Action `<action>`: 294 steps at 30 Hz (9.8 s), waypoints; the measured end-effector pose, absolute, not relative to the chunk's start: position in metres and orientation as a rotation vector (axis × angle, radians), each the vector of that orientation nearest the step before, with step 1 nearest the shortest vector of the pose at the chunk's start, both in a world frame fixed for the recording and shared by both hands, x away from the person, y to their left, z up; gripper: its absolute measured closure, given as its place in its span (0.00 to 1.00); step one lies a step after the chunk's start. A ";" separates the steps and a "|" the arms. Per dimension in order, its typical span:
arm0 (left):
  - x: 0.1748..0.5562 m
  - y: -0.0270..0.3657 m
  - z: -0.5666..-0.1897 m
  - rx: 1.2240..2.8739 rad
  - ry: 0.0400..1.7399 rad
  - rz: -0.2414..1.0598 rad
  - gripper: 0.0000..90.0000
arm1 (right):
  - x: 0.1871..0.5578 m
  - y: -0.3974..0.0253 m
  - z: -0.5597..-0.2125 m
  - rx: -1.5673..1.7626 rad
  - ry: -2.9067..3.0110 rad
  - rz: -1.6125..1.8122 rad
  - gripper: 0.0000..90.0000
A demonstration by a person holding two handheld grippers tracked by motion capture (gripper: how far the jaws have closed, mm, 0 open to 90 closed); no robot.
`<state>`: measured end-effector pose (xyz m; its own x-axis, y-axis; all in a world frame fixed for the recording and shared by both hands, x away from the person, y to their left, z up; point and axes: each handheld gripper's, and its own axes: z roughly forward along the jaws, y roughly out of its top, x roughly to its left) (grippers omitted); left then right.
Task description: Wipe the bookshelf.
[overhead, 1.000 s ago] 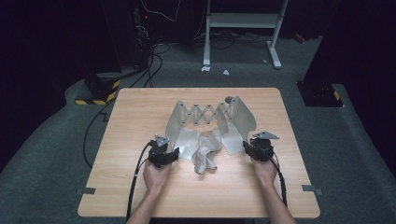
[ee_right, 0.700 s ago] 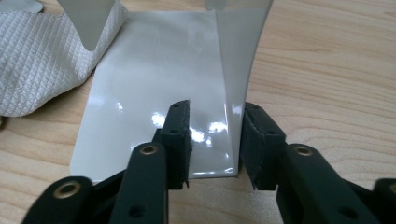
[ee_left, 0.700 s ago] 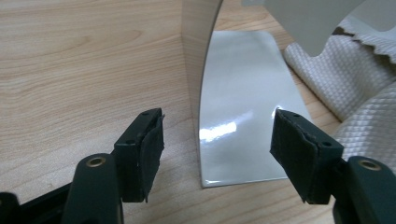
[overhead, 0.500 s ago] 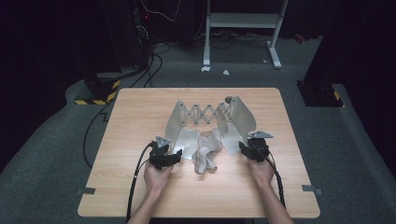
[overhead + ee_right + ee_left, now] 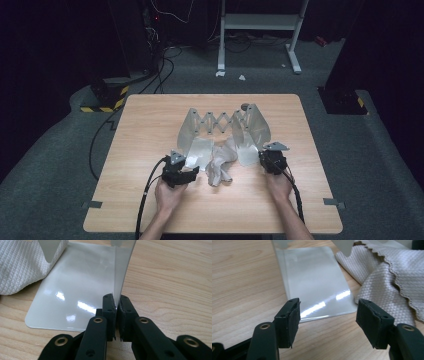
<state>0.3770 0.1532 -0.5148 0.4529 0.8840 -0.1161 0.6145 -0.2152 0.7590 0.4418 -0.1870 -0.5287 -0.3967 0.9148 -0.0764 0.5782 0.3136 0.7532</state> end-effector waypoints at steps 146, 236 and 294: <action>0.447 0.118 -0.425 1.862 1.163 0.497 0.90 | 0.434 -0.171 -0.529 1.233 2.146 0.906 0.93; 0.499 0.111 -0.430 1.829 1.280 0.625 0.90 | 0.432 -0.167 -0.529 1.180 2.172 0.905 0.90; 0.519 0.106 -0.495 2.015 1.372 0.533 0.90 | 0.432 -0.167 -0.529 1.178 2.171 0.903 0.90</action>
